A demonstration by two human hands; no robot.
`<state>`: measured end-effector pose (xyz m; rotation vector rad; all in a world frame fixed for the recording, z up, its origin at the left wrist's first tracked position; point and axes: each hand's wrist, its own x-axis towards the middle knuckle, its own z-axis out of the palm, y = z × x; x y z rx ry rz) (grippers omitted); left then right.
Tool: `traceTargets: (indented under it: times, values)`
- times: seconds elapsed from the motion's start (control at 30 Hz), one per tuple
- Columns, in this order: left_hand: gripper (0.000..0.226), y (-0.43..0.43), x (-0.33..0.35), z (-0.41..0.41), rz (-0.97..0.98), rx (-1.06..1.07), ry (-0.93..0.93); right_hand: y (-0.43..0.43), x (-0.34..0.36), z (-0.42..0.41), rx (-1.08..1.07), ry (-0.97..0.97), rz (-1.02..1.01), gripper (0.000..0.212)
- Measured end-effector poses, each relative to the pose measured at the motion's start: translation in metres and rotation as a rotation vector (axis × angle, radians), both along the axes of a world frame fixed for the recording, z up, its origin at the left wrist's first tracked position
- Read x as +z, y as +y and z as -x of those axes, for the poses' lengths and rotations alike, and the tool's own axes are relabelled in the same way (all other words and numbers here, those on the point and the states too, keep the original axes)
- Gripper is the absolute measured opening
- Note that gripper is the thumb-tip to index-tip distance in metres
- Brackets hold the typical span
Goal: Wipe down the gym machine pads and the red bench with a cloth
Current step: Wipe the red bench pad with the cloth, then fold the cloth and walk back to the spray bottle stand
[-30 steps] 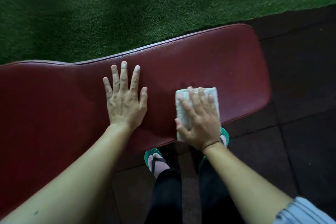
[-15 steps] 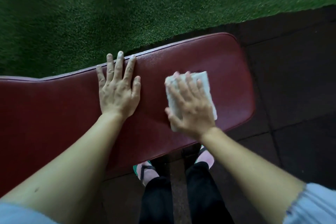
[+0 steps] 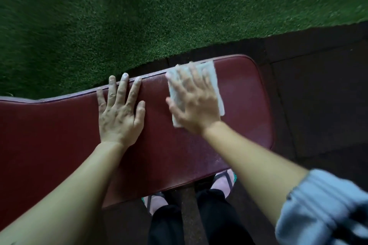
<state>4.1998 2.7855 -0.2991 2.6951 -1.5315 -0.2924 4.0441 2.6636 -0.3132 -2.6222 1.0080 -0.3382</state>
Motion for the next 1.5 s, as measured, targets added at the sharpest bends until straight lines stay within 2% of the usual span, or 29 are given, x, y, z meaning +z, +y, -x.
traceTargets:
  times: [0.1,0.23,0.37,0.5,0.73,0.9,1.03,1.17,1.27,1.5]
  values:
    - [0.060,0.000,0.001,0.001,0.001,0.008,0.014,0.003,-0.006,0.032,0.039,-0.053,0.021,0.057]
    - [0.060,-0.013,0.003,0.020,0.025,0.113,0.038,-0.040,-0.013,0.066,-0.115,0.052,0.025,0.062]
    - [0.059,-0.051,0.002,0.061,0.073,0.103,0.091,-0.091,-0.013,0.065,-0.168,0.084,0.030,0.060]
    - [0.061,-0.087,0.001,0.094,0.085,0.141,0.178,-0.110,-0.014,0.063,-0.159,0.014,0.053,0.056]
    - [0.057,-0.105,0.007,0.106,0.072,0.193,0.208,-0.127,-0.010,0.066,-0.179,-0.123,0.035,0.042]
    - [0.049,-0.106,0.025,0.116,0.045,0.219,0.268,-0.131,0.007,0.087,-0.268,-0.109,-0.092,0.045]
    - [0.049,-0.113,0.055,0.133,0.021,0.186,0.343,-0.118,0.037,0.127,-0.376,-0.056,-0.225,0.041]
    - [0.050,-0.119,0.098,0.157,-0.045,0.063,0.360,-0.095,0.089,0.162,-0.501,-0.016,-0.306,0.039]
    - [0.057,-0.125,0.140,0.174,-0.041,-0.050,0.344,-0.077,0.135,0.183,-0.589,-0.024,-0.312,0.039]
    - [0.054,-0.140,0.238,0.211,0.003,-0.317,0.302,-0.043,0.249,0.228,-0.753,-0.060,-0.249,0.041]
